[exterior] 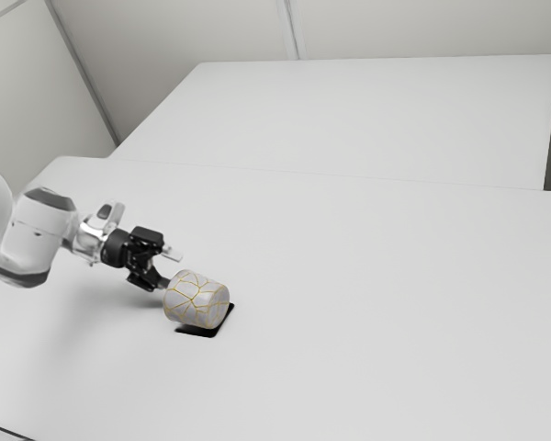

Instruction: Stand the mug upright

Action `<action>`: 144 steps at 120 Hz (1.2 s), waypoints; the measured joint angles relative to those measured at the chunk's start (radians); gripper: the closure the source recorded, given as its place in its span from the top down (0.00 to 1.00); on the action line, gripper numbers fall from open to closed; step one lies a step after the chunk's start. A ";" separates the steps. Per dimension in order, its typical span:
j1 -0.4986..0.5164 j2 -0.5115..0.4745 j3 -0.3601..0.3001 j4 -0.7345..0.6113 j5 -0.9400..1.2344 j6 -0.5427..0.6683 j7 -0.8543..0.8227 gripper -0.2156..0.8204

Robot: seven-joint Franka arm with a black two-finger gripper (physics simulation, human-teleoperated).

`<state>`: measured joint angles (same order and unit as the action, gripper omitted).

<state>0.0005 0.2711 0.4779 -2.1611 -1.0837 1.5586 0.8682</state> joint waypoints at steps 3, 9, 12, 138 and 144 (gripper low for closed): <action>0.000 0.000 -0.008 -0.005 -0.008 -0.002 0.012 0.79; -0.001 0.000 -0.021 -0.012 -0.023 -0.007 0.036 0.79; -0.001 0.000 -0.027 -0.016 -0.030 -0.009 0.046 0.79; -0.005 -0.198 -0.205 0.140 0.429 0.165 0.160 0.05; -0.008 -0.218 -0.247 0.138 0.547 0.228 0.134 0.05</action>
<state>-0.0077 0.0527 0.2308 -2.0235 -0.5366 1.7862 1.0025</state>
